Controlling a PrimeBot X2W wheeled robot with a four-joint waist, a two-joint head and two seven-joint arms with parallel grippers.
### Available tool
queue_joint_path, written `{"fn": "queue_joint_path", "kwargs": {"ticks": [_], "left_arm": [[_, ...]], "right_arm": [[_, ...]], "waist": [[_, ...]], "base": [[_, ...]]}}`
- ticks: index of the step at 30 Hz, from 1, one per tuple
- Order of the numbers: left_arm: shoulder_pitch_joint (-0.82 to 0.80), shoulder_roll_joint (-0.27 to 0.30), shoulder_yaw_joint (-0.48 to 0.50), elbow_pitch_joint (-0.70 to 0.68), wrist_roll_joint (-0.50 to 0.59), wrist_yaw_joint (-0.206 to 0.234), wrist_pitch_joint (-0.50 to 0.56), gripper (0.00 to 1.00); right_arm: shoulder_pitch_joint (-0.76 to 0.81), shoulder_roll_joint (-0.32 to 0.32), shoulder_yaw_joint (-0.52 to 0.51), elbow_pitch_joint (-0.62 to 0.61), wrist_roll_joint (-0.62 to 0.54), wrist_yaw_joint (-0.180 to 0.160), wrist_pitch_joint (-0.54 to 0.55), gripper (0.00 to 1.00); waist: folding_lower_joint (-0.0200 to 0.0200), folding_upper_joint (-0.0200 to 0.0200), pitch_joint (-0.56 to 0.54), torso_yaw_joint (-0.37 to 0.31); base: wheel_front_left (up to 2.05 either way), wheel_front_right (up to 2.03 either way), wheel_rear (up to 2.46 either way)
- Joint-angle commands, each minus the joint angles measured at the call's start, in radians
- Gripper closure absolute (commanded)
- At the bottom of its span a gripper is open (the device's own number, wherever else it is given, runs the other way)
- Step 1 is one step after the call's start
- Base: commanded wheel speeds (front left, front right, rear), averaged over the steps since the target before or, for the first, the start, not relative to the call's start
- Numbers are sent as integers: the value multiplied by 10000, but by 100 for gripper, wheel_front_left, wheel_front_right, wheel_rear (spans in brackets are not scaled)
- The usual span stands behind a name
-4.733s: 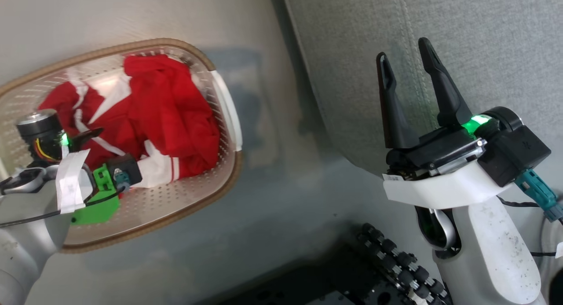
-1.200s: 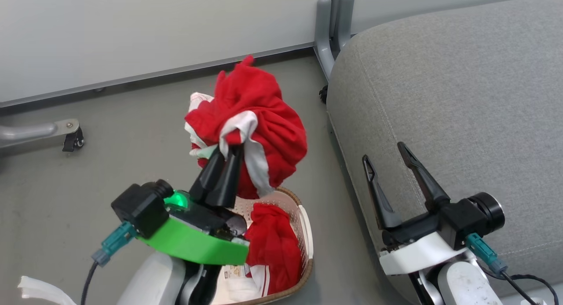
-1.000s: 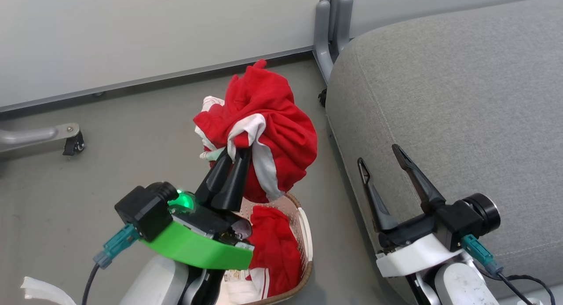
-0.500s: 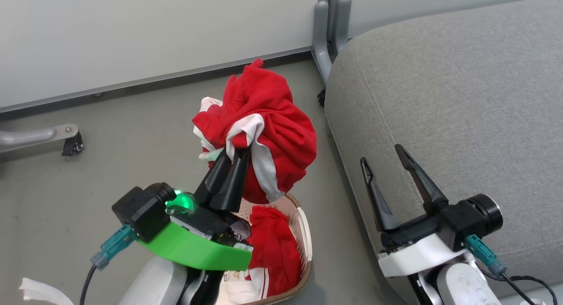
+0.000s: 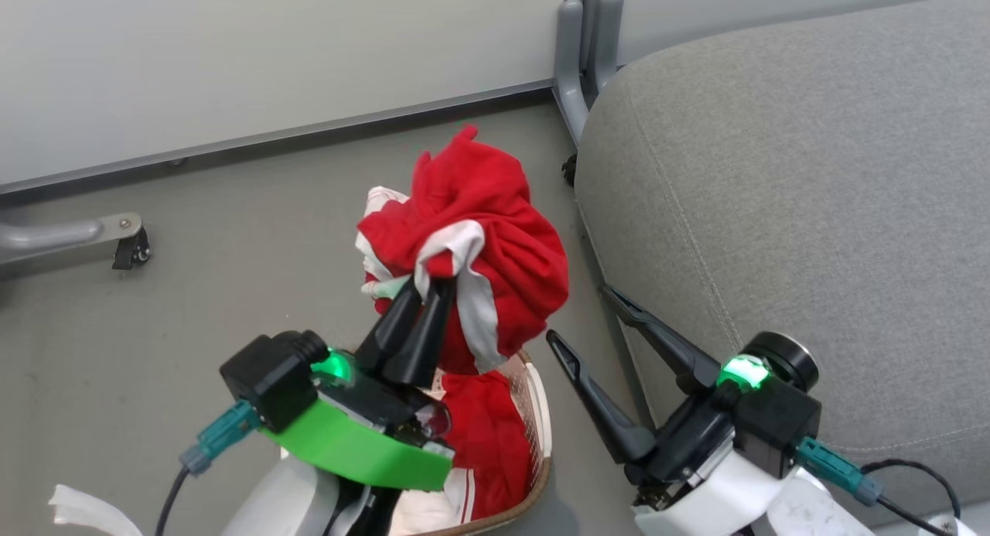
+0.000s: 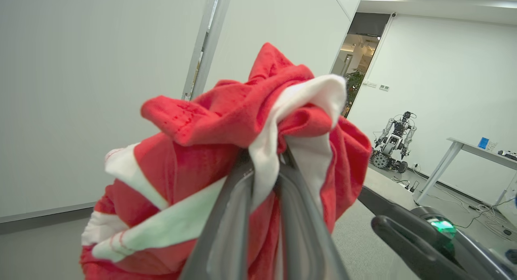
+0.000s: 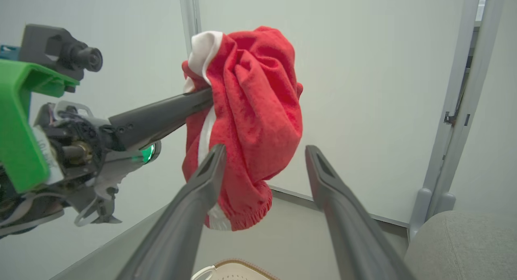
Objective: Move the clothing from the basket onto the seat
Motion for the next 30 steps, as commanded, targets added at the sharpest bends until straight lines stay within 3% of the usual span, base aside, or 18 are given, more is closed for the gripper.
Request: {"fn": "queue_joint_path", "kwargs": {"ticks": [1, 15, 27, 28, 29, 30], "left_arm": [[-123, 87, -104, 13, 4, -38, -8, 100], [-689, 547, -1682, 204, -87, -39, -8, 100], [-858, 545, -2249, 468, -377, -39, -8, 100], [-867, 542, -2268, 481, -382, -39, -8, 100], [-870, 538, -2283, 488, -401, -39, -8, 100], [-866, 540, -2288, 492, -418, -39, -8, 100]], "right_arm": [[-218, -98, 59, 25, 29, -5, -27, 0], [-2127, -1042, 1916, 1606, 623, -3, -27, 0], [-3004, -806, 3066, 2378, 675, -3, -29, 0], [-2969, -774, 3149, 2494, 817, -3, -27, 57], [-2982, -740, 3122, 2548, 868, -3, -27, 100], [-2986, -708, 3087, 2590, 893, -3, -27, 100]], "waist": [[0, -1, 24, 20], [0, -1, 161, 252], [0, -1, 68, 349], [0, -1, 52, 363], [0, -1, 34, 377], [0, -1, 22, 387]], "base": [[0, 0, 0], [0, 0, 0], [0, 0, 0], [0, 0, 0], [0, 0, 0], [0, 0, 0]]}}
